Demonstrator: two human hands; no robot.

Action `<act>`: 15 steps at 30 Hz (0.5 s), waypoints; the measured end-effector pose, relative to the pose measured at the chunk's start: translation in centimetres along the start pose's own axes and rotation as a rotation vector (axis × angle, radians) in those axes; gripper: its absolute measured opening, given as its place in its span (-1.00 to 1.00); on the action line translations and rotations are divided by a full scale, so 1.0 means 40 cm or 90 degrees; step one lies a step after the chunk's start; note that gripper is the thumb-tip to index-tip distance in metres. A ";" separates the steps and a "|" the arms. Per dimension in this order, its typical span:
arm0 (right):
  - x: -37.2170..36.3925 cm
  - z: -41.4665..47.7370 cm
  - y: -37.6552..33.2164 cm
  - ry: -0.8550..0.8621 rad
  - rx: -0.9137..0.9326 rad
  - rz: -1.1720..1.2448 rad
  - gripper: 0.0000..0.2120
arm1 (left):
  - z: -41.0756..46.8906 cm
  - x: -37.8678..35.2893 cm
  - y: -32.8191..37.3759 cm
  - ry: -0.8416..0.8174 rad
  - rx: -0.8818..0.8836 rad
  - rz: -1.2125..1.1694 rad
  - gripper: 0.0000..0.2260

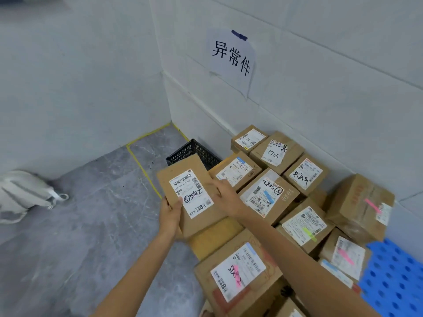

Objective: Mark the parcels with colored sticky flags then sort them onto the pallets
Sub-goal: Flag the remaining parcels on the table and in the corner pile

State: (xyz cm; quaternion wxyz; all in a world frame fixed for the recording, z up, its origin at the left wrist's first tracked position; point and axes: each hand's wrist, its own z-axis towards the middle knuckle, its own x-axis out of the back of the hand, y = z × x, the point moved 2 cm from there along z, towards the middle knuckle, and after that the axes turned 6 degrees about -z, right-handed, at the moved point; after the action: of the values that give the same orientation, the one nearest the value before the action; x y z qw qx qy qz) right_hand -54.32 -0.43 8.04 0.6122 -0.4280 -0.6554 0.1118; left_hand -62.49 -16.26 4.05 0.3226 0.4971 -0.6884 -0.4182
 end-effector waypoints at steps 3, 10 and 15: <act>0.053 -0.056 -0.053 0.087 0.042 0.096 -0.58 | -0.057 0.006 0.099 0.002 -0.105 -0.026 -0.74; 0.228 -0.355 -0.068 0.264 0.093 0.245 -0.59 | -0.331 -0.097 0.228 -0.110 -0.249 -0.029 -0.77; 0.300 -0.684 0.076 0.357 0.040 0.267 -0.56 | -0.590 -0.251 0.166 -0.279 -0.276 0.054 -0.60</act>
State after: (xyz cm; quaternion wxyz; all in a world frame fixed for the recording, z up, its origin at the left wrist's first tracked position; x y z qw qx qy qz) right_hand -27.06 -0.53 20.65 0.7450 -0.5486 -0.3553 0.1333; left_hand -41.95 -11.66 20.17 0.2824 0.2853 -0.6564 -0.6388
